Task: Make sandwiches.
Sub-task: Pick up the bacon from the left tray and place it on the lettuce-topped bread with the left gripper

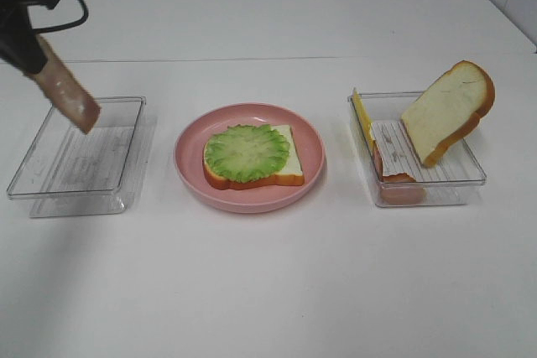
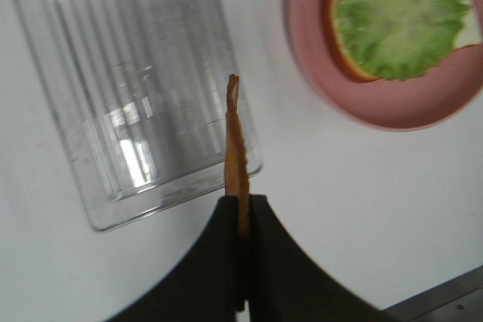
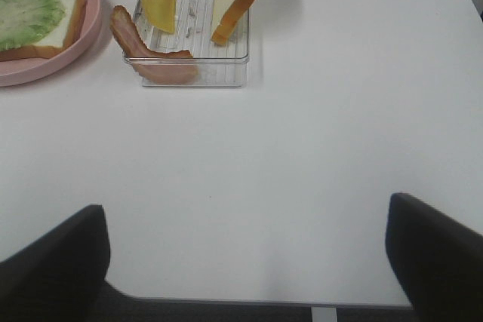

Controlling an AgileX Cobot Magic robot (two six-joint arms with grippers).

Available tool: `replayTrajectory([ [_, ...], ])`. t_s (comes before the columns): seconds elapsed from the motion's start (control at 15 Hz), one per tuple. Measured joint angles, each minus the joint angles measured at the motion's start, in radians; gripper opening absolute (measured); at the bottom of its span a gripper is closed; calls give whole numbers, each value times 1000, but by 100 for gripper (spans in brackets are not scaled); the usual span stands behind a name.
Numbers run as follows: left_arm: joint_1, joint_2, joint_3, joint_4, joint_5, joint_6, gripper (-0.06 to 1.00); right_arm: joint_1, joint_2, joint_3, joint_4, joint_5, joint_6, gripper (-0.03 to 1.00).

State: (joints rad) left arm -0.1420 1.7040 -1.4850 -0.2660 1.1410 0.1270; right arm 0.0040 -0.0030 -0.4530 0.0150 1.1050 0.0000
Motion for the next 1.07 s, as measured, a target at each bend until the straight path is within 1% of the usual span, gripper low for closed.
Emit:
replayTrajectory([
  [0.13,-86,19,-66,-66,-14,0,0,0,0,0,0,0,0,96],
  [0.2,-106,28,-85,-76,-20,0,0,0,0,0,0,0,0,96],
  [0.4,-226,141,-207,-140,-54,-8,0,0,0,0,0,0,0,96],
  [0.6,-314,326,-357,-157,-73,-49,0,0,0,0,0,0,0,96],
  [0.87,-354,487,-475,-224,-88,-57,0,0,0,0,0,0,0,96],
  [1.07,-358,550,-488,-297,-138,-57,0,0,0,0,0,0,0,96],
])
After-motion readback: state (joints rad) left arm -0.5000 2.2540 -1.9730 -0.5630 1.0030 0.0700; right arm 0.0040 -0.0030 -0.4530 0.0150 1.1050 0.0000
